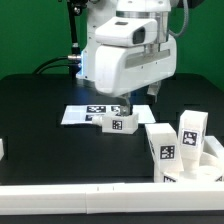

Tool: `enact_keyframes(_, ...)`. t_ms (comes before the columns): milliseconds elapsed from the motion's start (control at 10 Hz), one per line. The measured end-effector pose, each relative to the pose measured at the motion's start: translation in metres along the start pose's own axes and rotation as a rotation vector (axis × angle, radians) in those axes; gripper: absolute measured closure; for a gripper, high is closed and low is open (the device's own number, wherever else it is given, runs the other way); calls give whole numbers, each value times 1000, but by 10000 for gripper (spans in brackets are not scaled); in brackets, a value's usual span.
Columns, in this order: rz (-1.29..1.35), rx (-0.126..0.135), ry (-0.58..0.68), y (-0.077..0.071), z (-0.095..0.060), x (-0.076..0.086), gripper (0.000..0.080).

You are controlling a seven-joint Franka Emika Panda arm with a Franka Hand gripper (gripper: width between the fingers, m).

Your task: Assemble stool

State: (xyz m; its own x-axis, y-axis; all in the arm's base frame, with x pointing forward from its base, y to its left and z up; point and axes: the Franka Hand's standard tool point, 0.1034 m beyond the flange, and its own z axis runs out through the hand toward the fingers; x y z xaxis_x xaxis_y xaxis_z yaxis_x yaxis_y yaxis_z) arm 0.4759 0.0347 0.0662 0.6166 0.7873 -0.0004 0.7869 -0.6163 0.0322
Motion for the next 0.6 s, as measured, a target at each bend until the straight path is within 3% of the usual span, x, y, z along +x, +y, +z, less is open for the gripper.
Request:
enact_keyframes(100, -31, -14, 9, -3, -1, -5, 151)
enact_keyframes(300, -89, -17, 0, 0, -1, -8, 151)
enact_keyframes(500, -96, 13, -23, -1, 5, -22, 151)
enact_keyframes(600, -83, 20, -37, -11, 11, -30, 151)
